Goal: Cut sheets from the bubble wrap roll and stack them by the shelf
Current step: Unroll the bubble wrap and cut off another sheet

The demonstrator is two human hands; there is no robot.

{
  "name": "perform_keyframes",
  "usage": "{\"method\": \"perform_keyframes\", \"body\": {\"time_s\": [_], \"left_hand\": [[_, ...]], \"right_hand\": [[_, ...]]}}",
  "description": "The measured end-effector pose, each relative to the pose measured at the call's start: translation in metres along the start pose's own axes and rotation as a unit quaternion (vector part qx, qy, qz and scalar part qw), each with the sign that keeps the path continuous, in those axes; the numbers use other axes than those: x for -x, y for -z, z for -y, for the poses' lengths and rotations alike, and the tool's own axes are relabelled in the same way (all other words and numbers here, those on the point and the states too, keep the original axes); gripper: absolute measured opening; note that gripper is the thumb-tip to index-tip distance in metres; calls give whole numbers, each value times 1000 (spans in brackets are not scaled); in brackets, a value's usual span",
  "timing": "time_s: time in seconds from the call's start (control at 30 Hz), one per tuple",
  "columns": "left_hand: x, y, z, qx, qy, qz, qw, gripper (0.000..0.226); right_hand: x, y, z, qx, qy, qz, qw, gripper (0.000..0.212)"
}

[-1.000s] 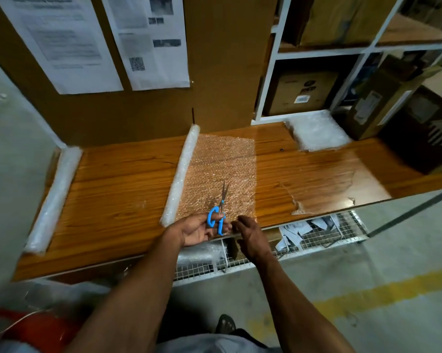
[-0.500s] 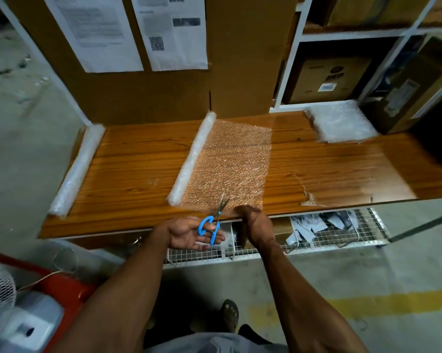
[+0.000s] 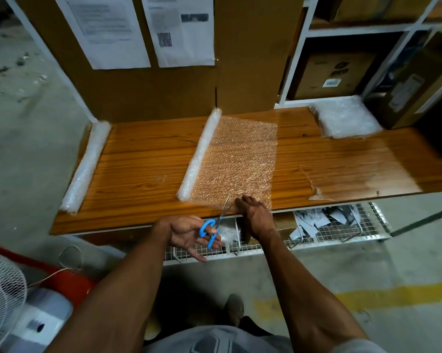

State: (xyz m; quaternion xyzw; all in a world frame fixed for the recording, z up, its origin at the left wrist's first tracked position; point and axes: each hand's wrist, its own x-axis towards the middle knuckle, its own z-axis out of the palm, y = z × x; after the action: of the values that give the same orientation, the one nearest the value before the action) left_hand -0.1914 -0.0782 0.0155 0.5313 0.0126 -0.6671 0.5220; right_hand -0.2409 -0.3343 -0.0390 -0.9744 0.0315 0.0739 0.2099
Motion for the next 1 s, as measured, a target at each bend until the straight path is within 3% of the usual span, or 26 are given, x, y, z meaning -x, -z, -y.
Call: {"method": "perform_keyframes", "body": {"time_s": [0.13,0.23,0.4,0.5,0.6,0.87,1.0], "left_hand": [[7,5,7,0,17,10,1000,65],[3,9,9,11,35,-34,999,63],[-6,6,7,22,49,-132,990,38],[-7,1,3,12,53,-153,987,54],[-7,-4,0,9,50,-178,983,55],[-21,-10,8,7,-1,-245,969,23],[-27,-16,8,-7,-15,-274,962,59]], "right_hand": [[0,-4,6,54,15,-6,998,90],[-2,-9,5,48,8,-7,999,97],[1,-13,10,46,3,-20,999,89],[2,-14,16,41,27,-41,998,83],[1,-21,21,35,45,-51,997,81],[-1,-27,27,52,40,-46,997,78],[-3,-31,20,56,49,-39,996,78]]}}
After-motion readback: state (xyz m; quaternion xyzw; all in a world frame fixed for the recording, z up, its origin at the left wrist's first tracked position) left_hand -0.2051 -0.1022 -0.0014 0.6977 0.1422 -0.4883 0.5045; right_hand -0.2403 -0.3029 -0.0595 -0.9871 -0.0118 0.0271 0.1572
